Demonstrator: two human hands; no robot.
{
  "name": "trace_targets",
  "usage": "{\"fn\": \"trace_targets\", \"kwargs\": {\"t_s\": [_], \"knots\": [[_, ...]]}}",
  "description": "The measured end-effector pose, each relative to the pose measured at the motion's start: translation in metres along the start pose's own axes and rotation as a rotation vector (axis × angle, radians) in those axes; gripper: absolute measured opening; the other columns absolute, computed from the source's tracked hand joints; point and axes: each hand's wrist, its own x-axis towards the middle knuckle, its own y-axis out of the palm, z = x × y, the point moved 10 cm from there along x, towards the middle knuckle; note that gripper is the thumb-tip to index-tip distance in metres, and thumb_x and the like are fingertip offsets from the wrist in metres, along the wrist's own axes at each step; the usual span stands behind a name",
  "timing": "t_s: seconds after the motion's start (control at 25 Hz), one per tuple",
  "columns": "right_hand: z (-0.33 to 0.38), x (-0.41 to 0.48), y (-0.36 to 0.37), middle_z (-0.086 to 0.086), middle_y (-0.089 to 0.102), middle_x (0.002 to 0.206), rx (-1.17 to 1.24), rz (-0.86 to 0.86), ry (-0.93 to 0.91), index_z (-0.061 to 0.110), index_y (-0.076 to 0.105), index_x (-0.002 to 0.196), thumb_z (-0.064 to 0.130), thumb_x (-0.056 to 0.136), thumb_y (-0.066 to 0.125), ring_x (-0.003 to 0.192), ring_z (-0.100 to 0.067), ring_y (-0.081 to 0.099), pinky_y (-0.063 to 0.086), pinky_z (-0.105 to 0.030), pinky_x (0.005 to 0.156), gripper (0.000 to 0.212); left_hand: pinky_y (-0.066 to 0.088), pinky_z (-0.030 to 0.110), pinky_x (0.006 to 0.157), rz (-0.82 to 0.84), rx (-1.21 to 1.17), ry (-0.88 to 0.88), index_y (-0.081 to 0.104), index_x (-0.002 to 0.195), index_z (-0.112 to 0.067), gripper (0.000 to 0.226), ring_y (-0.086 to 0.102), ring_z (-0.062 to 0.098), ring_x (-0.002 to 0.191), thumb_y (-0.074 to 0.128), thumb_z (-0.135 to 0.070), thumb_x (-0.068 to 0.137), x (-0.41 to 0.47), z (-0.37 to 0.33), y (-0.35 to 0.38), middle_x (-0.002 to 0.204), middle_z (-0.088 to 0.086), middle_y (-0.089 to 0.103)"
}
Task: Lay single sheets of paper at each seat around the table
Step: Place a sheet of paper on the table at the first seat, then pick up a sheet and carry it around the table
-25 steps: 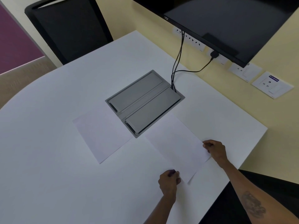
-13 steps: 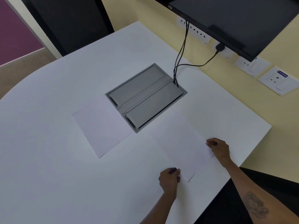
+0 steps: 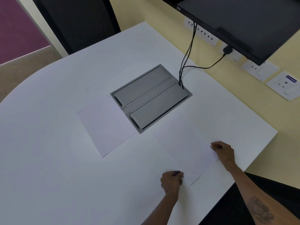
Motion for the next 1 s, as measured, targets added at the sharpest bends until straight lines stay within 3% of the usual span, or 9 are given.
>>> {"fn": "trace_targets", "kwargs": {"t_s": [0.16,0.28,0.52,0.64,0.8,1.0], "knots": [[0.01,-0.005,-0.005,-0.013,0.072,0.105,-0.057,-0.052,-0.049,0.008,0.073,0.101,0.018,0.086,0.072,0.101,-0.03,0.065,0.049,-0.037,0.09,0.018,0.058,0.02,0.058,0.028,0.018,0.016,0.08,0.073,-0.015,0.001,0.071,0.015,0.05,0.081,-0.014,0.073,0.001,-0.001,-0.005,0.064,0.008,0.076],[0.025,-0.015,-0.008,-0.018,0.068,0.112,-0.152,-0.152,-0.127,0.005,0.069,0.11,0.023,0.088,0.07,0.104,-0.035,0.062,0.05,-0.04,0.089,0.029,0.055,0.017,0.058,0.017,0.027,0.029,0.081,0.075,-0.016,0.001,0.073,0.017,0.054,0.079,-0.016,0.075,0.002,0.0,-0.017,0.063,0.004,0.076],[0.105,-0.068,0.067,-0.014,0.063,0.111,-0.136,-0.124,-0.338,0.008,0.067,0.112,0.016,0.091,0.067,0.102,-0.032,0.059,0.048,-0.035,0.082,0.023,0.043,0.006,0.047,-0.086,-0.078,0.108,0.077,0.082,-0.016,0.011,0.07,0.011,0.055,0.07,-0.023,0.087,0.004,-0.028,-0.084,0.072,-0.004,0.076],[0.148,-0.096,0.126,-0.009,0.064,0.113,-0.144,-0.043,-0.43,0.01,0.066,0.115,0.016,0.092,0.065,0.104,-0.027,0.059,0.051,-0.035,0.084,0.023,0.045,0.012,0.056,-0.194,-0.057,0.179,0.075,0.086,-0.019,0.015,0.073,0.014,0.063,0.065,-0.028,0.091,0.01,-0.052,-0.135,0.076,-0.006,0.076],[0.201,-0.135,0.215,-0.011,0.063,0.116,-0.227,0.111,-0.543,0.007,0.064,0.121,0.018,0.094,0.061,0.108,-0.028,0.056,0.051,-0.044,0.09,0.029,0.059,0.04,0.08,-0.314,-0.038,0.275,0.071,0.096,-0.026,0.012,0.073,0.021,0.075,0.061,-0.03,0.092,0.03,-0.07,-0.217,0.092,-0.004,0.075],[0.242,-0.153,0.282,-0.016,0.059,0.12,-0.236,0.214,-0.54,0.003,0.059,0.127,0.015,0.093,0.063,0.115,-0.03,0.052,0.048,-0.043,0.097,0.037,0.053,0.038,0.089,-0.463,-0.091,0.269,0.067,0.106,-0.023,0.016,0.069,0.022,0.084,0.061,-0.029,0.092,0.049,-0.081,-0.301,0.1,-0.004,0.071]]}}
